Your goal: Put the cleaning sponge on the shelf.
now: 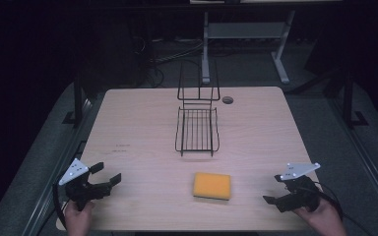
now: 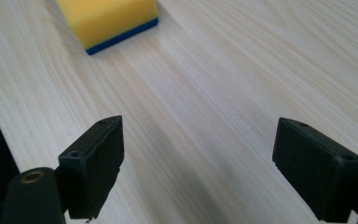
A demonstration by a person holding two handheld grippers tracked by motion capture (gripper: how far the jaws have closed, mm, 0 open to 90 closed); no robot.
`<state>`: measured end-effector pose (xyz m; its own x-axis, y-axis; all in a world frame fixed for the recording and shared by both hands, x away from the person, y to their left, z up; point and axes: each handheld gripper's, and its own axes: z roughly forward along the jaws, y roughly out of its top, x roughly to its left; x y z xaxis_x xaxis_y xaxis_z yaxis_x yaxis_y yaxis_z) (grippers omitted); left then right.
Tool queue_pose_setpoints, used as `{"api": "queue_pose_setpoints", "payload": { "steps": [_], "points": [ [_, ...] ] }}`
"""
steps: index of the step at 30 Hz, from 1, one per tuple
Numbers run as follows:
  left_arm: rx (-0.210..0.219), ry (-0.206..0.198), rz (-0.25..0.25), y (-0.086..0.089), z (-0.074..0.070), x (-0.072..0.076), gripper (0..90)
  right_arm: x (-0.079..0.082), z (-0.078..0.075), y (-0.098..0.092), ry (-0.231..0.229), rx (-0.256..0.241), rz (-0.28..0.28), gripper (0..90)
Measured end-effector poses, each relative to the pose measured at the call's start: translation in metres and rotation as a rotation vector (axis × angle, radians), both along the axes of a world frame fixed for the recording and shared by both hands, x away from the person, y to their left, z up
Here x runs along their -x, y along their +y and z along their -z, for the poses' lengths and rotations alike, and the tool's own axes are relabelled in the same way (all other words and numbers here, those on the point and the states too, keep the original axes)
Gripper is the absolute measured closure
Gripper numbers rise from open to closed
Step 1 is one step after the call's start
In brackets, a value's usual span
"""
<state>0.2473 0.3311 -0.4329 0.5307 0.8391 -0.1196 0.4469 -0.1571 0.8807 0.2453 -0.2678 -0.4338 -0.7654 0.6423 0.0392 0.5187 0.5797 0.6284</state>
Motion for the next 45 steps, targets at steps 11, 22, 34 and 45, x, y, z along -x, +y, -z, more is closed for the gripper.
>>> {"api": "queue_pose_setpoints", "payload": {
  "steps": [11,22,34,45],
  "points": [
    [0.004,-0.003,0.005,-0.001,-0.001,0.000,13.4,-0.004,-0.011,0.018,0.010,0.025,-0.070,16.1],
    [0.002,-0.007,0.006,0.000,-0.001,0.000,13.4,-0.008,-0.017,0.029,0.020,0.045,-0.111,16.1],
    [0.005,-0.007,0.004,0.000,-0.001,0.000,13.4,-0.014,-0.022,0.047,0.026,0.061,-0.172,16.1],
    [0.005,-0.005,0.008,-0.003,-0.001,0.000,13.4,-0.023,-0.026,0.072,0.047,0.069,-0.272,16.0]
  ]
}}
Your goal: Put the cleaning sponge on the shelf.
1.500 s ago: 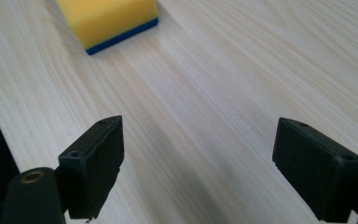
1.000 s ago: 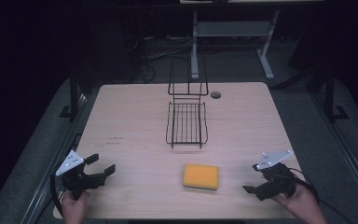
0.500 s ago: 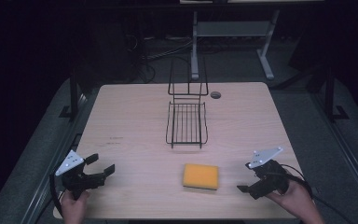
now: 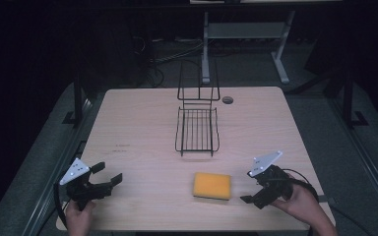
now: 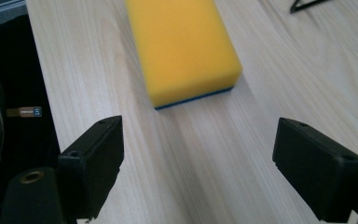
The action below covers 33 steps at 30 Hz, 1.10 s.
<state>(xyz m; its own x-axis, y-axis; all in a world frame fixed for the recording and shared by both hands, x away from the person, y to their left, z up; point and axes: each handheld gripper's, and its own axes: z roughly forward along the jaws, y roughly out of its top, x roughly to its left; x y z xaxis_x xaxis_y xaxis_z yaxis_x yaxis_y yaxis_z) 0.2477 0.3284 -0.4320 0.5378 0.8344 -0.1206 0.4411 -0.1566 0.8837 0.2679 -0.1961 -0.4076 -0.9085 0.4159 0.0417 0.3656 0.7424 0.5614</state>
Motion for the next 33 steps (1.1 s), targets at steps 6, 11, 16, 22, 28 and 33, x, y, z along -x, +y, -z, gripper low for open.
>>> {"api": "queue_pose_setpoints", "payload": {
  "steps": [6,11,16,22,28,33],
  "points": [
    [-0.001,-0.003,0.005,-0.001,-0.001,0.000,13.4,-0.004,0.000,0.017,0.010,0.002,-0.057,16.0],
    [-0.002,-0.003,0.006,0.000,-0.001,0.000,13.4,-0.009,-0.001,0.032,0.020,0.008,-0.100,16.0],
    [-0.002,-0.005,0.006,0.000,-0.001,0.000,13.4,-0.015,-0.004,0.045,0.025,0.011,-0.130,16.0],
    [-0.004,-0.008,0.010,0.000,-0.002,0.000,13.4,-0.024,-0.006,0.057,0.028,0.028,-0.168,16.0],
    [-0.005,-0.008,0.010,0.000,-0.002,0.001,13.4,-0.029,-0.006,0.066,0.036,0.039,-0.192,15.9],
    [-0.004,-0.009,0.009,0.000,-0.002,0.001,13.4,-0.034,-0.004,0.074,0.045,0.052,-0.207,15.8]
  ]
}}
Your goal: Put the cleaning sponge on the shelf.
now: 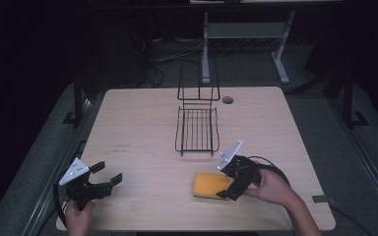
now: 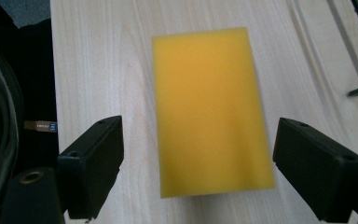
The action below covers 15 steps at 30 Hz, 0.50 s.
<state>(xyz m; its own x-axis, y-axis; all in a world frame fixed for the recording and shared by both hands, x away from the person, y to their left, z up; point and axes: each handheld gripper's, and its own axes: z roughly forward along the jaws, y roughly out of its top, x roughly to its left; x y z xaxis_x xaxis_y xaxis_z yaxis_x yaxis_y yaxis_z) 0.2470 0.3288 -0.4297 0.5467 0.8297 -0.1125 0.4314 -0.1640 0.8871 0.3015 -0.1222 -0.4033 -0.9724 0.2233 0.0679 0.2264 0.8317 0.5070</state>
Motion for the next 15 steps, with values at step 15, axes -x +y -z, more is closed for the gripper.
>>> {"api": "queue_pose_setpoints", "payload": {
  "steps": [15],
  "points": [
    [0.003,-0.002,0.004,-0.001,0.000,0.000,13.4,-0.008,0.006,0.014,0.010,0.039,-0.025,15.7]
  ]
}}
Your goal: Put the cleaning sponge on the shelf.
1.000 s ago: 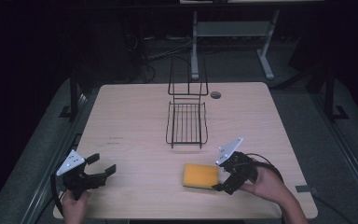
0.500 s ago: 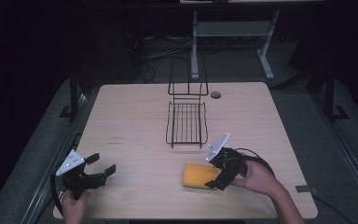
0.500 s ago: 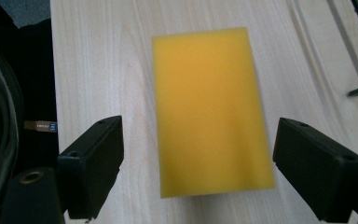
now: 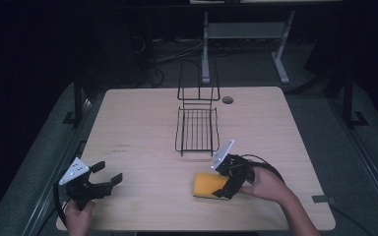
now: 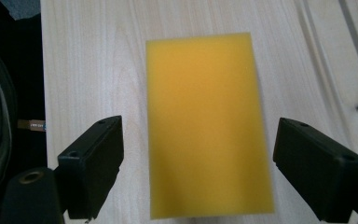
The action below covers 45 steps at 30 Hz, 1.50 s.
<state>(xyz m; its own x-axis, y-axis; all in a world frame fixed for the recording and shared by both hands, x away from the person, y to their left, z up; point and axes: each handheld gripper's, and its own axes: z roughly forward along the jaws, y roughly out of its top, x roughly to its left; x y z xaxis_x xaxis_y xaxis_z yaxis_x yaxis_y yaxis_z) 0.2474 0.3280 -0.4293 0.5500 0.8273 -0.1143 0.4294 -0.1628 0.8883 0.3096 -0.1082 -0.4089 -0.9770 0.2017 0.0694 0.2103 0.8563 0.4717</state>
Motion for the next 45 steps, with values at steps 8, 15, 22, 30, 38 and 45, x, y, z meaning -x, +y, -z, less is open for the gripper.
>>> {"api": "queue_pose_setpoints", "payload": {
  "steps": [8,15,22,30,38,45],
  "points": [
    [0.001,0.001,0.000,0.000,0.000,0.000,13.4,-0.002,0.002,0.003,0.004,0.011,-0.005,15.7],
    [0.002,0.002,0.001,0.000,0.000,0.000,13.4,-0.005,0.006,0.007,0.007,0.021,-0.012,15.6],
    [0.002,0.003,0.001,-0.001,0.000,0.000,13.4,-0.006,0.010,0.011,0.014,0.036,-0.016,15.6],
    [0.002,0.003,0.001,0.000,0.000,0.000,13.4,-0.009,0.016,0.017,0.021,0.055,-0.028,15.5],
    [0.001,-0.001,0.006,-0.001,0.000,0.000,13.4,-0.010,0.021,0.021,0.018,0.073,-0.038,15.5],
    [0.001,0.001,0.003,-0.001,0.000,0.000,13.4,-0.010,0.026,0.022,0.025,0.077,-0.038,15.6]
  ]
}}
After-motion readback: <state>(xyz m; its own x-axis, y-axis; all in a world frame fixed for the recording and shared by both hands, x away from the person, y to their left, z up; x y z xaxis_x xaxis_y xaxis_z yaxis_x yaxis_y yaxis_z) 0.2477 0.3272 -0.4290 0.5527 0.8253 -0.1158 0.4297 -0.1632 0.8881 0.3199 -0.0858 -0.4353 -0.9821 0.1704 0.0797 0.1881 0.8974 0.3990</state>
